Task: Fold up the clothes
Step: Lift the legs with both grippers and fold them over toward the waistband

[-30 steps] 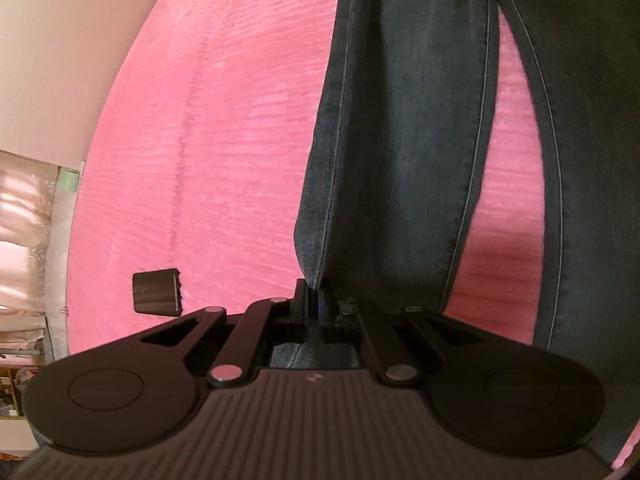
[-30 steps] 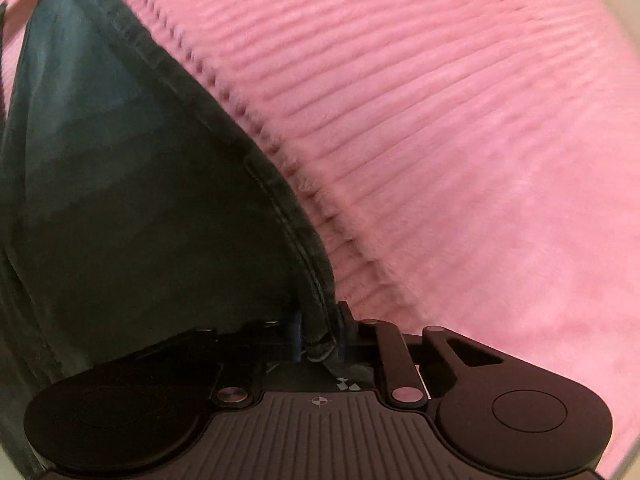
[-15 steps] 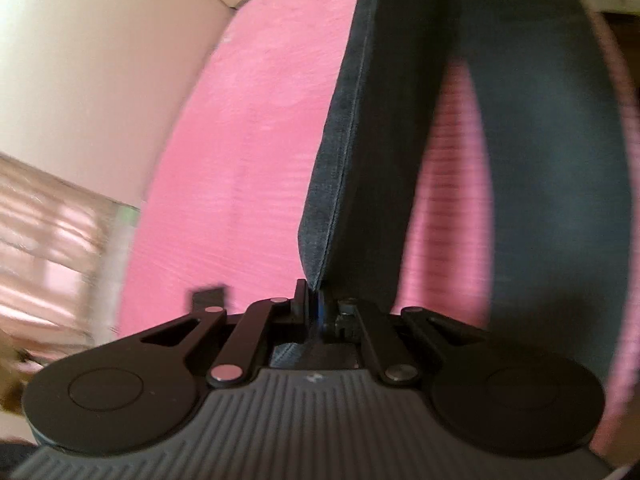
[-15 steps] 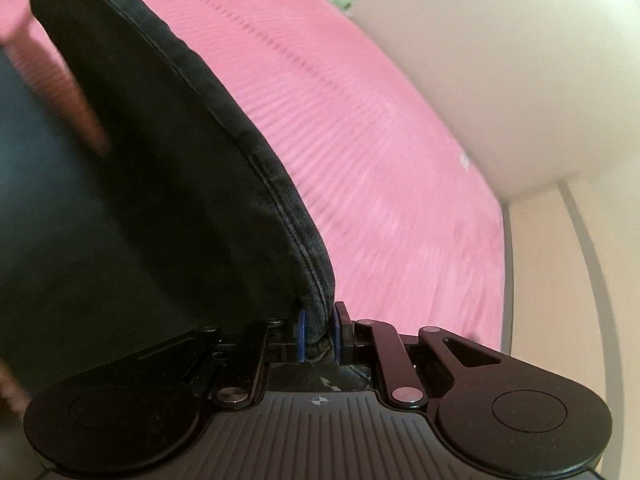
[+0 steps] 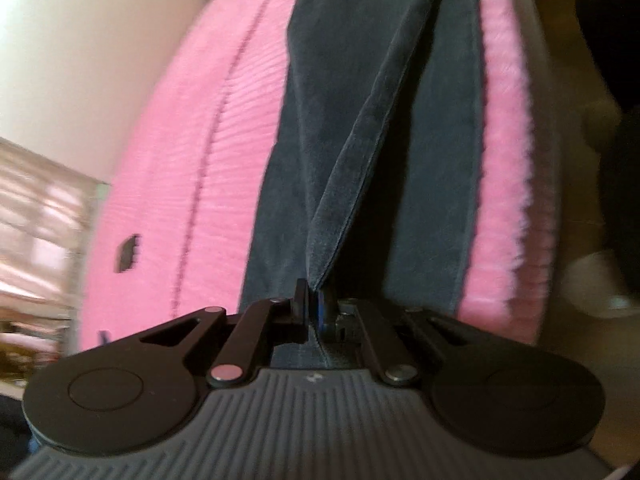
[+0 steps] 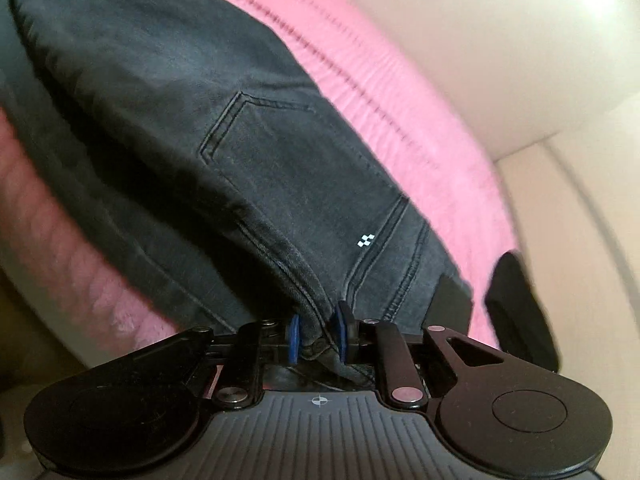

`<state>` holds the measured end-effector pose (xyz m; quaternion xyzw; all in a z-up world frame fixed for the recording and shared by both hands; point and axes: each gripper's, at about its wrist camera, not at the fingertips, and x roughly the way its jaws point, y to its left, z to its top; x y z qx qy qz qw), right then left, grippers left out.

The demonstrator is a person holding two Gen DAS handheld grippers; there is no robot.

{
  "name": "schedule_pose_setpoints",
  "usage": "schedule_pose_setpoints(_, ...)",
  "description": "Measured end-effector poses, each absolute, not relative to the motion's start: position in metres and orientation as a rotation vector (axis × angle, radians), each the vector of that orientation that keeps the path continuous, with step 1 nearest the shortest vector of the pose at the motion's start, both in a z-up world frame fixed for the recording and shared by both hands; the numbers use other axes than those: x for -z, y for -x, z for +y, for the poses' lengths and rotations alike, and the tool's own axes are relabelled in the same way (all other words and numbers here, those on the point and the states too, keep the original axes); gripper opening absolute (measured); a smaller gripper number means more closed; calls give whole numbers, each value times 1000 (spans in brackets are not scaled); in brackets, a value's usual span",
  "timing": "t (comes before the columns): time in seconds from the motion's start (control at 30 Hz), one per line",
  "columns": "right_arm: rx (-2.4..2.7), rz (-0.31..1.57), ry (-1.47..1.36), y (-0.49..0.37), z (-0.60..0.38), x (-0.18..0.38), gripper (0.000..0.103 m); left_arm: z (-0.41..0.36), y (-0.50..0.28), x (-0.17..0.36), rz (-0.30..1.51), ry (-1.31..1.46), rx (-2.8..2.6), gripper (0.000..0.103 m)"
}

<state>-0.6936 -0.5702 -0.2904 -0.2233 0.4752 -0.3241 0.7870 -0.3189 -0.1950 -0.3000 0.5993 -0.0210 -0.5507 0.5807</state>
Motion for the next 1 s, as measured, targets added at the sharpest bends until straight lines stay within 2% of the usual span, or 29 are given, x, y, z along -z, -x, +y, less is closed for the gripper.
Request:
schedule_pose_setpoints(0.1,748,938,537,699,-568,308,26,-188,325,313,-124,-1378,1220,3)
schedule_pose_setpoints(0.2,807,864,559,706,-569,309,57,-178,332,325,-194,-1361,1178,3)
schedule_pose_setpoints(0.37,844,797,474,724,-576,294,58,-166,342,334,-289,-1351,1127,3)
schedule_pose_setpoints(0.53,891,824,384,750,-574,285,58,-153,354,333,-345,-1398,1084,3)
schedule_pose_setpoints(0.9,750,1020,742,749,-594,295,58,-160,361,316,-314,-1456,1064,3)
schedule_pose_setpoints(0.93,713,1034,772,749,-594,297,42,-162,361,316,-308,-1464,1064,3)
schedule_pose_setpoints(0.97,675,1053,776,751,-596,296,15,-163,360,315,-299,-1468,1063,3)
schedule_pose_setpoints(1.0,654,1059,798,754,-597,293,8,-164,360,313,-297,-1468,1059,3)
